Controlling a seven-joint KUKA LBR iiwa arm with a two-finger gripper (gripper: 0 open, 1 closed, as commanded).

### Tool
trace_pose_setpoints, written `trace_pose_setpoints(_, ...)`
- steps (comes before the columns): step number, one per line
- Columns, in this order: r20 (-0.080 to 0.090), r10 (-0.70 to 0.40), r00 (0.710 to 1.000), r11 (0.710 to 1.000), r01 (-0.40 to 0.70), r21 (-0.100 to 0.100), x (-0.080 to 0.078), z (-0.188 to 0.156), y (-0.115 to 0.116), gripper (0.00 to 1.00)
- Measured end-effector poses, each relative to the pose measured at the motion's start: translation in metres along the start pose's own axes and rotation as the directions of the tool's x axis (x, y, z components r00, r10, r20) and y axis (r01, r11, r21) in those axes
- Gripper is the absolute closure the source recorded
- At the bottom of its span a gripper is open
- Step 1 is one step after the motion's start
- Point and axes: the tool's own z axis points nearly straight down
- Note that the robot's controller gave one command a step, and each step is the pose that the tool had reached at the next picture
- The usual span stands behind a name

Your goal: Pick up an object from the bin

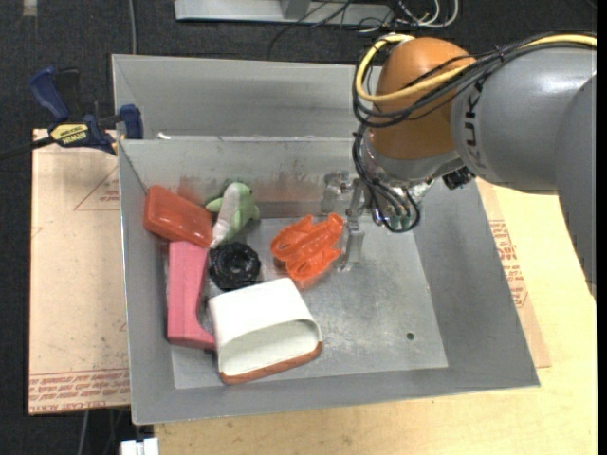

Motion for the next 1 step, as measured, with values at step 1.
trace_pose_setpoints(1, 0.007, 0.001, 1.000, 1.000, -0.001, 0.000, -0.0015, -0.0053, -0.0002, 0.00)
